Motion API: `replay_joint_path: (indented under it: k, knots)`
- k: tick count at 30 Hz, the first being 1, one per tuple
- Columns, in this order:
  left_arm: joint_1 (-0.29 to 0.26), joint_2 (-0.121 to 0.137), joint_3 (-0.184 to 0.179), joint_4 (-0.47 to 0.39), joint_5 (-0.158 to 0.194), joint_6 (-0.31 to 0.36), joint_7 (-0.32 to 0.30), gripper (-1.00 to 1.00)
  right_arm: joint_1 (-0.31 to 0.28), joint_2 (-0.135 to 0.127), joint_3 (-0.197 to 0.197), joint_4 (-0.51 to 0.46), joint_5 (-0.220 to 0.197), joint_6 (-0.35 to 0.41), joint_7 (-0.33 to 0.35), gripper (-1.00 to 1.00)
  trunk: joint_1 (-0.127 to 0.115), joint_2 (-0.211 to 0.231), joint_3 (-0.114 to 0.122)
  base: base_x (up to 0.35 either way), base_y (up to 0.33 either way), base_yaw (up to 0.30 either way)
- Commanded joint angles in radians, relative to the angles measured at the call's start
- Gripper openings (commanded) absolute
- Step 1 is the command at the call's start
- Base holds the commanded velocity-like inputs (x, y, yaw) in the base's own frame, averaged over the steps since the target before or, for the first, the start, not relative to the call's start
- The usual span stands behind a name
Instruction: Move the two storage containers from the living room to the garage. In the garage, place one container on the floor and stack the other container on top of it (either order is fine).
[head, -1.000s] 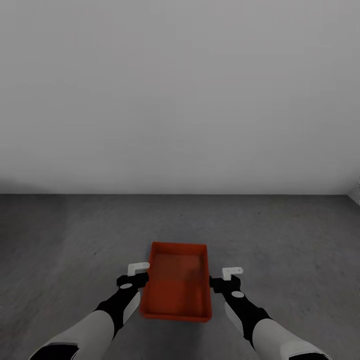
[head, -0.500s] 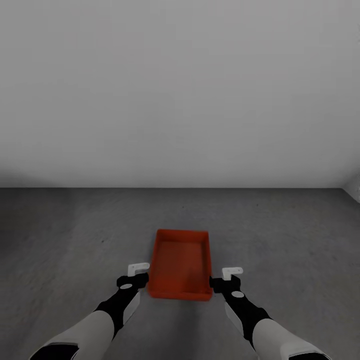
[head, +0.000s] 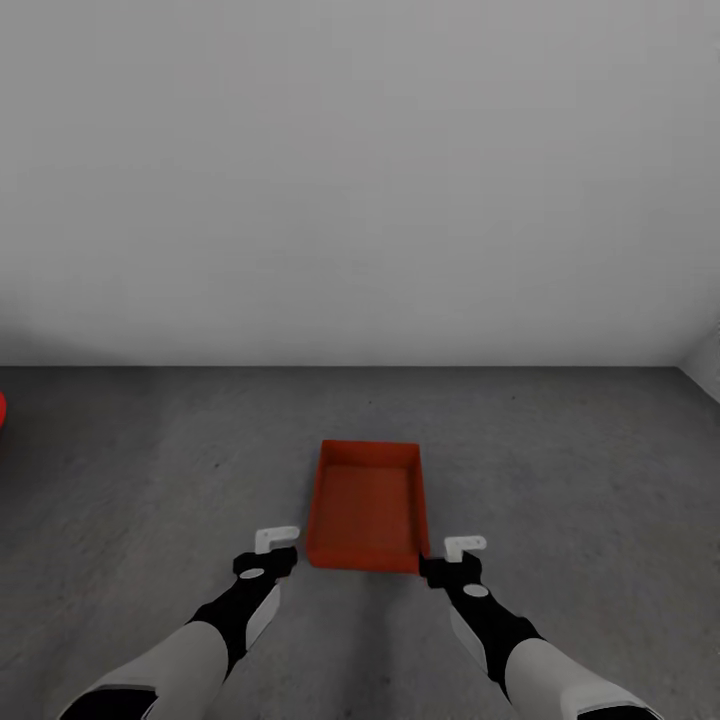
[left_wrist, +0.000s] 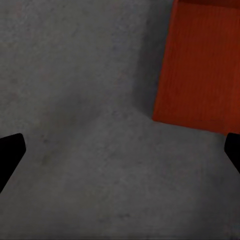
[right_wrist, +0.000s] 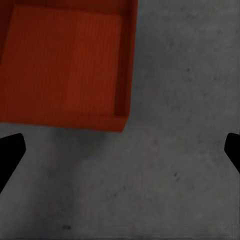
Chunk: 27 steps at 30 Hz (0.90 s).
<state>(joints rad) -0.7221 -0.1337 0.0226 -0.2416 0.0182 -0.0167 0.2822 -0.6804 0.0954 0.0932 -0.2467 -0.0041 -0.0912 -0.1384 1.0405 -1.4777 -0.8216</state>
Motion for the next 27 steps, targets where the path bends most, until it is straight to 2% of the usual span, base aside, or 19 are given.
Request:
replay_joint_path:
  k: [1,5,11,17,19,21,22,23,26,27]
  knots:
    - [0.0,0.004,0.002,0.009,0.004,-0.002,0.001,1.0,-0.001,-0.001,0.008,0.007,-0.002,-0.001,-0.007,1.0,0.0,0.0,-0.001,-0.017,0.004,0.0]
    - [0.0,0.018,0.003,0.044,0.005,-0.002,0.0,1.0,0.0,-0.001,0.008,0.027,-0.005,0.002,-0.006,1.0,0.0,0.0,-0.001,-0.008,0.002,0.0]
    - [0.0,0.035,0.002,0.07,0.007,-0.003,-0.004,1.0,0.001,-0.009,0.008,0.157,0.001,-0.017,-0.006,1.0,0.0,0.0,-0.001,-0.001,0.0,0.0]
    - [0.0,0.051,0.002,0.125,0.057,-0.002,-0.007,1.0,0.001,-0.027,0.009,0.255,0.004,-0.048,-0.006,1.0,0.0,0.0,-0.001,0.0,0.0,0.0]
    - [0.0,0.077,0.002,0.182,0.08,-0.002,-0.009,1.0,0.007,-0.037,0.009,0.27,0.003,-0.045,-0.005,1.0,0.0,0.0,-0.001,0.0,0.0,0.0]
    - [0.0,0.096,0.002,0.204,0.09,-0.001,-0.011,1.0,0.006,-0.048,0.01,0.274,0.001,-0.043,-0.004,1.0,0.0,0.0,-0.001,0.0,0.0,0.0]
    - [0.005,0.128,0.002,0.222,0.104,0.0,-0.017,1.0,0.005,-0.067,0.01,0.277,0.0,-0.042,0.001,1.0,0.0,0.0,-0.001,0.0,0.0,0.0]
    - [0.007,0.147,0.002,0.229,0.111,-0.001,-0.025,1.0,0.006,-0.075,0.01,0.279,-0.001,-0.042,0.002,1.0,0.0,0.0,-0.001,0.0,0.0,0.0]
    - [0.01,0.169,0.002,0.237,0.117,-0.003,-0.042,1.0,0.036,-0.086,0.01,0.281,-0.003,-0.043,-0.002,1.0,0.0,0.0,-0.001,0.0,0.0,0.0]
    - [0.015,0.176,0.002,0.238,0.119,-0.003,-0.048,1.0,0.067,-0.089,0.01,0.281,-0.004,-0.046,-0.004,1.0,0.0,0.0,-0.001,0.0,0.0,0.0]
